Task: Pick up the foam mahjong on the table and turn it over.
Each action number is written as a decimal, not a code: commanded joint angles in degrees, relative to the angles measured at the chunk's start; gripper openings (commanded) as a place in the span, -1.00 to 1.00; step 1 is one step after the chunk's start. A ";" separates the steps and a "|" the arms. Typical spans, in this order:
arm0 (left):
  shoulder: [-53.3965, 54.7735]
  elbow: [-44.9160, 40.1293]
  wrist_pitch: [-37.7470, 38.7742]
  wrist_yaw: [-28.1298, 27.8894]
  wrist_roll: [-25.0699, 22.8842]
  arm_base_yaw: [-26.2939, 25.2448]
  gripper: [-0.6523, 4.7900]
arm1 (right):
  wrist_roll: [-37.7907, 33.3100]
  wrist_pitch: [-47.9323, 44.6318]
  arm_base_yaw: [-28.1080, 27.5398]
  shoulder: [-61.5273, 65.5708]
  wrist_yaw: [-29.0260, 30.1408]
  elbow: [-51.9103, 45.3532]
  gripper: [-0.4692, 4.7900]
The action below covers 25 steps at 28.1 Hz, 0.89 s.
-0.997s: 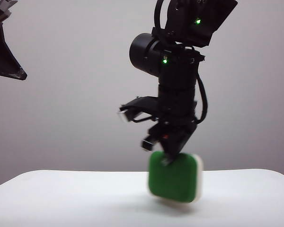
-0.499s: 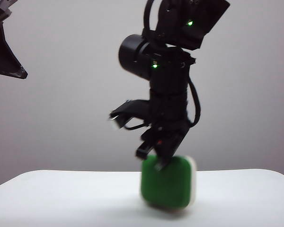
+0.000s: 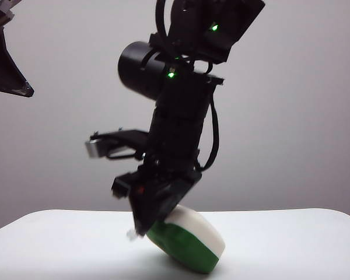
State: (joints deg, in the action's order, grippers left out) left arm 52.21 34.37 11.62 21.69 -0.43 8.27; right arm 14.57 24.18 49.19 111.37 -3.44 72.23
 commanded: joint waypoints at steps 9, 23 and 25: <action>-0.15 0.31 -0.39 0.39 -0.22 0.07 -0.78 | -2.60 -3.63 -0.17 -8.13 3.56 0.17 0.02; -1.14 0.37 8.11 1.05 -2.78 0.09 -0.78 | -11.54 16.02 -14.95 -12.59 25.33 0.02 -0.43; -2.36 0.37 8.52 0.07 -2.75 0.11 -0.78 | -11.52 17.64 -16.22 -14.36 24.76 0.02 -0.56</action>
State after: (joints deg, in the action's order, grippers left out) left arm 50.83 34.37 20.36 22.48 -3.01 8.27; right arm 3.22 40.51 33.34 98.43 20.99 72.10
